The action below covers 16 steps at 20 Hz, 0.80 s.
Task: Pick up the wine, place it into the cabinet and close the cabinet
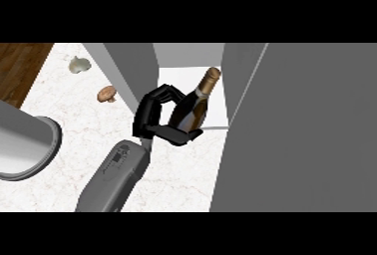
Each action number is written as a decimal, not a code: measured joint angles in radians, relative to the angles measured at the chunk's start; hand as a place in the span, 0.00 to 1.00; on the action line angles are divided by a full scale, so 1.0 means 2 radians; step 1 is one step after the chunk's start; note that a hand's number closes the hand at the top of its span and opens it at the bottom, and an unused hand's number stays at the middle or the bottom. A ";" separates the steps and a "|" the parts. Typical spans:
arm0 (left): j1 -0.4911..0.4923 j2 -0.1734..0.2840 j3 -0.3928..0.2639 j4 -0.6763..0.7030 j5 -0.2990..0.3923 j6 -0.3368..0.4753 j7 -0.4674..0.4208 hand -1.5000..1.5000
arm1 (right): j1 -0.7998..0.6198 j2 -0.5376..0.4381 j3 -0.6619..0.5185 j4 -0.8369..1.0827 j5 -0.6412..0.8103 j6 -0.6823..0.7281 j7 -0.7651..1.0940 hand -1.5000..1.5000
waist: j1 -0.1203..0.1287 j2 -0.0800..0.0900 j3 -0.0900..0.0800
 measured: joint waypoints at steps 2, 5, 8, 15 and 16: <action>-0.023 0.000 -0.002 0.022 0.015 0.007 -0.002 1.00 | 0.005 -0.004 -0.007 0.000 -0.002 0.005 -0.004 0.00 | -0.002 0.000 0.000; -0.054 0.000 -0.003 0.055 0.034 0.015 -0.007 1.00 | 0.018 -0.004 -0.010 0.000 -0.004 0.010 -0.018 0.00 | -0.005 0.000 0.000; -0.084 0.000 -0.009 0.096 0.058 0.026 -0.019 1.00 | 0.018 -0.002 -0.002 0.000 -0.006 0.014 -0.022 0.00 | -0.009 0.001 0.000; -0.144 -0.001 -0.020 0.186 0.078 0.050 -0.033 1.00 | 0.029 0.003 0.006 0.001 -0.009 0.020 -0.039 0.00 | -0.014 0.003 0.000; -0.156 -0.001 -0.019 0.202 0.076 0.050 -0.031 1.00 | 0.032 0.002 0.005 0.001 -0.010 0.022 -0.043 0.00 | -0.015 0.003 0.000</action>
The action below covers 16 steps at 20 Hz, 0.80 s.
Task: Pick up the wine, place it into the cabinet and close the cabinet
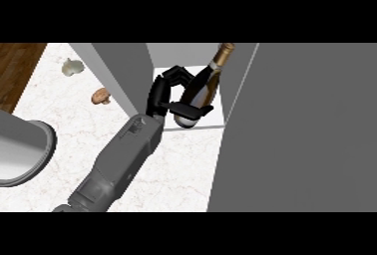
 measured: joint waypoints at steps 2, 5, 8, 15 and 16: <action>-0.018 0.000 -0.002 0.028 0.002 0.009 0.003 1.00 | 0.000 0.000 -0.006 0.001 -0.002 0.006 -0.006 0.00 | -0.003 0.002 0.000; -0.035 0.000 0.004 0.064 0.012 0.015 0.000 1.00 | 0.003 0.001 -0.007 0.002 -0.004 0.011 -0.012 0.00 | -0.007 0.003 0.000; -0.053 0.000 0.014 0.090 0.027 0.019 -0.006 1.00 | 0.010 0.001 -0.005 0.003 -0.006 0.015 -0.020 0.00 | -0.011 0.004 0.000; -0.090 0.002 0.045 0.146 0.046 0.016 -0.016 1.00 | 0.025 0.001 -0.002 0.004 -0.009 0.023 -0.039 0.00 | -0.019 0.008 0.000; -0.091 0.004 0.048 0.154 0.047 0.014 -0.020 1.00 | 0.029 0.002 0.000 0.004 -0.010 0.022 -0.042 0.00 | -0.019 0.008 0.000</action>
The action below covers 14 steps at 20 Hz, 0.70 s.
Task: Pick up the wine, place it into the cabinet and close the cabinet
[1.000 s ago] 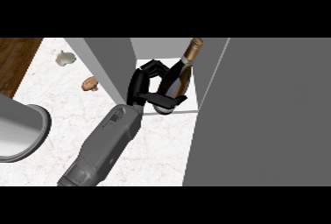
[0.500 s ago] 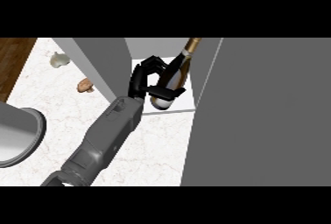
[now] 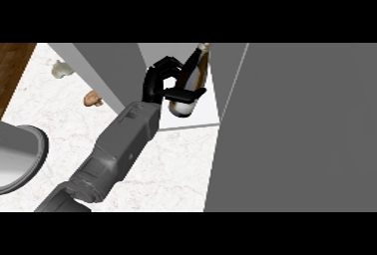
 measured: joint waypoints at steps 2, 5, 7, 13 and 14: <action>-0.004 0.001 0.006 0.013 0.000 0.002 -0.011 1.00 | 0.003 -0.001 0.000 0.000 -0.001 0.002 -0.002 0.00 | -0.001 0.001 0.000; -0.021 0.004 0.012 0.030 -0.001 0.010 -0.015 1.00 | 0.003 0.001 0.001 0.001 -0.002 0.006 -0.008 0.00 | -0.002 0.003 0.000; -0.024 0.009 0.012 0.040 -0.005 0.013 -0.024 0.00 | 0.007 -0.001 0.002 0.001 -0.003 0.010 -0.016 0.00 | -0.005 0.003 0.000; -0.045 0.027 0.009 0.067 -0.019 0.031 -0.033 0.00 | 0.011 -0.002 0.001 0.002 -0.006 0.019 -0.029 0.00 | -0.011 0.006 0.000; -0.044 0.028 0.008 0.070 -0.022 0.035 -0.039 0.00 | 0.012 -0.002 0.001 0.002 -0.006 0.021 -0.030 0.00 | -0.012 0.006 0.000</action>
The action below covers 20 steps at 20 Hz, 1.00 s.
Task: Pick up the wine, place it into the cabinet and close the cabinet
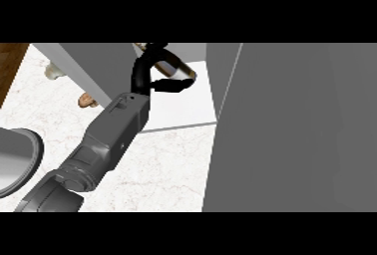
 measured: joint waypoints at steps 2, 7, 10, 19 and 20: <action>-0.008 0.002 0.000 0.006 -0.003 0.010 -0.002 0.00 | 0.003 -0.001 0.001 0.001 -0.001 0.004 -0.004 0.00 | -0.001 0.000 0.000; -0.021 0.005 0.001 0.018 -0.006 0.028 -0.002 0.00 | 0.006 0.000 0.004 0.001 -0.002 0.007 -0.008 0.00 | -0.003 0.001 0.000; -0.023 0.007 0.008 0.016 -0.002 0.018 -0.011 0.00 | 0.009 0.002 0.005 0.002 -0.002 0.008 -0.012 0.00 | -0.003 0.002 0.000; -0.031 0.002 0.038 -0.008 0.024 -0.062 -0.040 1.00 | 0.020 -0.004 0.003 0.000 -0.003 0.011 -0.020 0.00 | 0.004 -0.003 -0.001; -0.031 -0.002 0.042 -0.011 0.027 -0.071 -0.045 1.00 | 0.021 -0.005 0.004 -0.001 -0.003 0.010 -0.020 0.00 | 0.005 -0.003 -0.001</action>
